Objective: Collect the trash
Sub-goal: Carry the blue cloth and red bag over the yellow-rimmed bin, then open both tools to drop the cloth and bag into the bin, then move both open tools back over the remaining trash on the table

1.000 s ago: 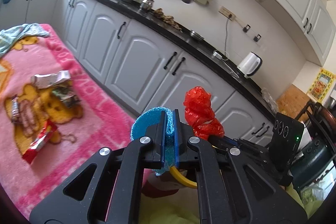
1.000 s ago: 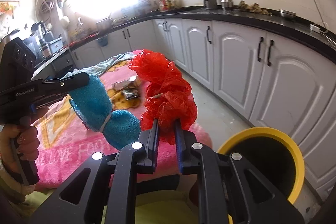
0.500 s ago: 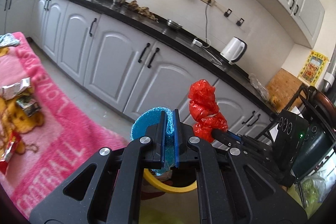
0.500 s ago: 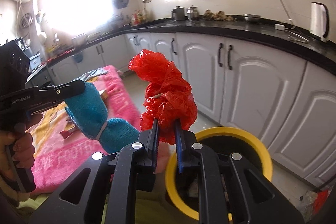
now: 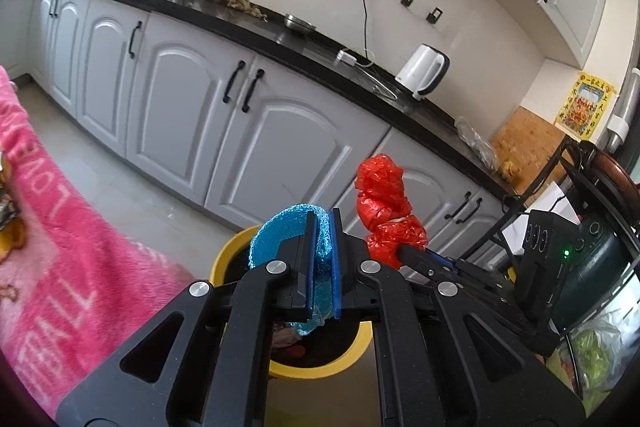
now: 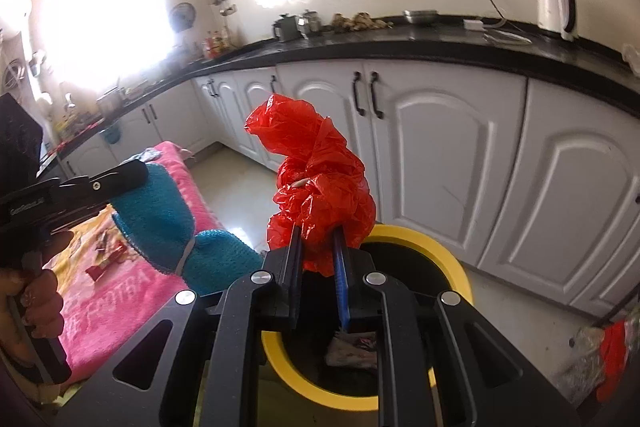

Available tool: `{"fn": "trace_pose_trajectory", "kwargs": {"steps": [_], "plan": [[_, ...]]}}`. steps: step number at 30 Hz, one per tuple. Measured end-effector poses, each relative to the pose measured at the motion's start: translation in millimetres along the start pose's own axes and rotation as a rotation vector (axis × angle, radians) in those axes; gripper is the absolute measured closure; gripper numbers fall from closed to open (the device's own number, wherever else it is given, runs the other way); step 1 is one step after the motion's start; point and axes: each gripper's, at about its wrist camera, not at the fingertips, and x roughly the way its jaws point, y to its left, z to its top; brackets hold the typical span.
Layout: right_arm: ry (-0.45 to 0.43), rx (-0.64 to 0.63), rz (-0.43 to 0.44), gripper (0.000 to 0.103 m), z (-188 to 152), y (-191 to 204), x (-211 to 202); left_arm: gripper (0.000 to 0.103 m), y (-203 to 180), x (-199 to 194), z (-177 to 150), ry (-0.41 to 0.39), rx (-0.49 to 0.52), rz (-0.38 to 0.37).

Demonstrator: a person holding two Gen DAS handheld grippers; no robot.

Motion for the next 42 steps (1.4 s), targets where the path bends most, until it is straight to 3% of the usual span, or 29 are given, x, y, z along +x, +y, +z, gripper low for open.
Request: {"fn": "trace_pose_trajectory", "kwargs": {"steps": [16,22,25,27,37,39,42], "plan": [[0.096,0.102,-0.037,0.086,-16.5,-38.7,37.5,0.1,7.5,56.3,-19.8,0.078,0.003,0.003],[0.118,0.143,-0.059,0.069,-24.3,-48.5,45.7,0.096,11.4,67.2,-26.3,0.109,0.004,0.019],[0.12,0.148,-0.062,0.066,-25.6,-50.3,46.5,0.089,15.5,68.3,-29.2,0.119,-0.002,0.035],[0.116,0.148,-0.063,0.062,-25.0,-49.4,45.0,0.073,17.8,66.1,-29.4,0.121,-0.004,0.048],[0.079,0.116,-0.059,0.042,-18.3,-34.7,36.6,0.03,36.5,36.9,-24.2,0.074,-0.025,0.13],[0.071,0.106,-0.061,0.038,-17.2,-31.3,34.6,0.014,39.8,29.4,-23.5,0.063,-0.021,0.152],[0.059,0.078,-0.061,0.033,-14.7,-21.1,31.3,0.011,45.8,17.5,-22.1,0.045,-0.02,0.18]]}}
